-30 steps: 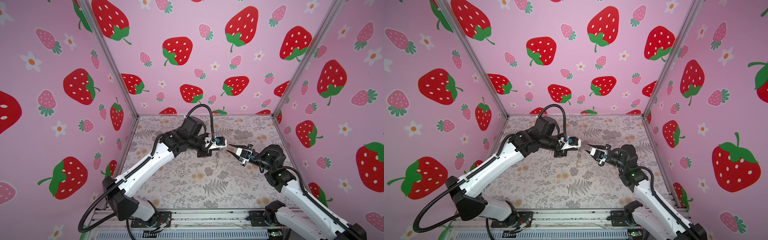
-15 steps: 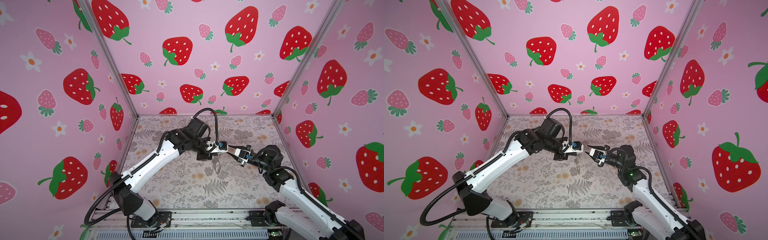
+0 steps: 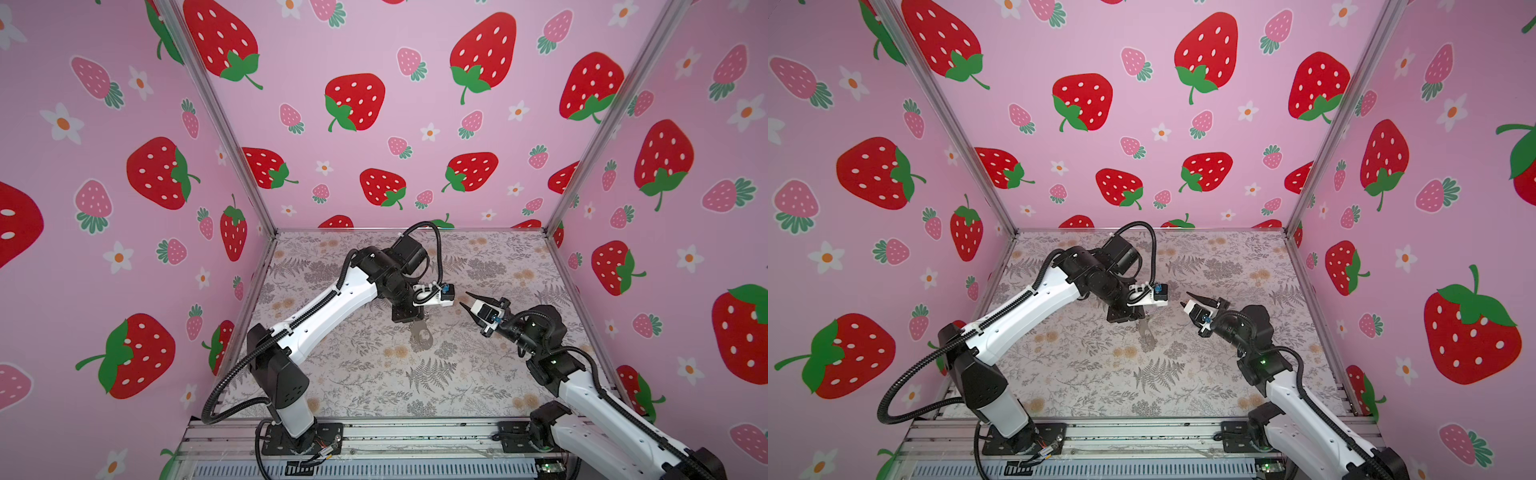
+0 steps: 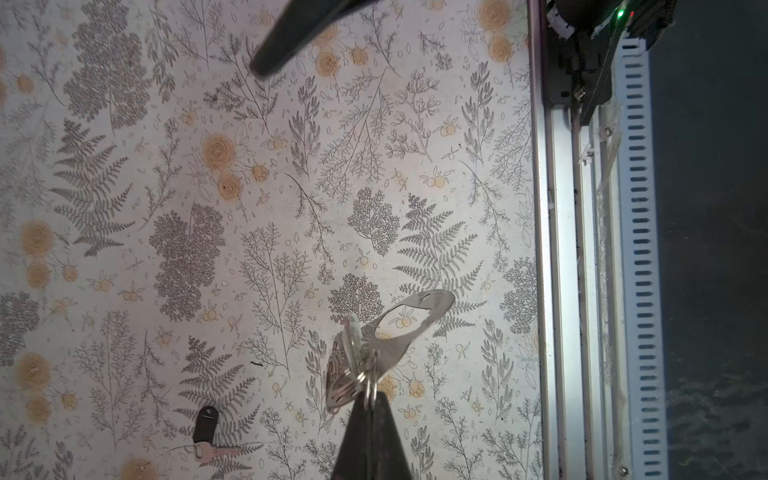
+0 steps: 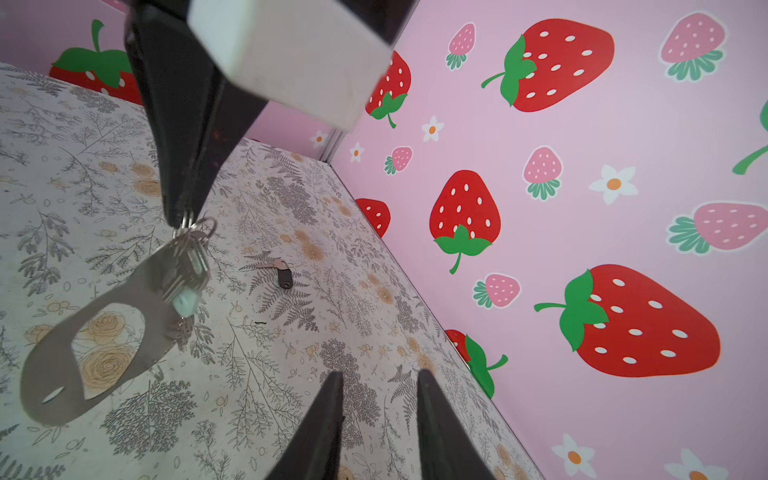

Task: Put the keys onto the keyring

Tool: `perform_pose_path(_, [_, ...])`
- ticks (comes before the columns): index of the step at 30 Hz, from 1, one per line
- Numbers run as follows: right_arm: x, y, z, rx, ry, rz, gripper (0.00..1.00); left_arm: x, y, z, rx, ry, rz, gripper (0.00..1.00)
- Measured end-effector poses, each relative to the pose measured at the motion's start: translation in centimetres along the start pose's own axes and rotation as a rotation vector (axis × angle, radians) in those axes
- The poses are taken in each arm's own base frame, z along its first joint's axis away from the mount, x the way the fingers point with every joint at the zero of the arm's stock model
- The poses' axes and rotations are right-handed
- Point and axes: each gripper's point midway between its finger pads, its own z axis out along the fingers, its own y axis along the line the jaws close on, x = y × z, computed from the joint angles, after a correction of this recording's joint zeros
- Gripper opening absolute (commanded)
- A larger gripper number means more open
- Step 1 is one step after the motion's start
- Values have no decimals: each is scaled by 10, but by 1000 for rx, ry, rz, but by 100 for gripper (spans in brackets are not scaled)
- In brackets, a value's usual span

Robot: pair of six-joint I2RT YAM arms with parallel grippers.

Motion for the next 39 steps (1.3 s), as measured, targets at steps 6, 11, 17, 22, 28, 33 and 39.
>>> perform_pose_path(6, [-4, 18, -1, -83, -48, -6, 33, 1, -9, 2, 14, 27, 9, 0])
perform_pose_path(11, [-11, 40, 1, -203, -107, 20, 34, -5, -14, -14, -38, -38, 65, 0])
perform_pose_path(17, [-21, 65, 1, -347, -167, 86, 39, -11, -22, -32, -98, -124, 155, 0])
perform_pose_path(22, [-44, 68, 2, -416, -235, 113, 40, -13, -20, -29, -120, -144, 197, 0])
perform_pose_path(28, [-48, 84, 7, -497, -245, 175, 43, -18, -19, -24, -136, -156, 246, 0])
perform_pose_path(33, [-51, 91, 11, -522, -244, 195, 43, -23, -19, -28, -161, -169, 280, 0])
perform_pose_path(39, [-54, 79, 17, -460, -245, 209, 41, -27, -22, -32, -176, -178, 310, 0])
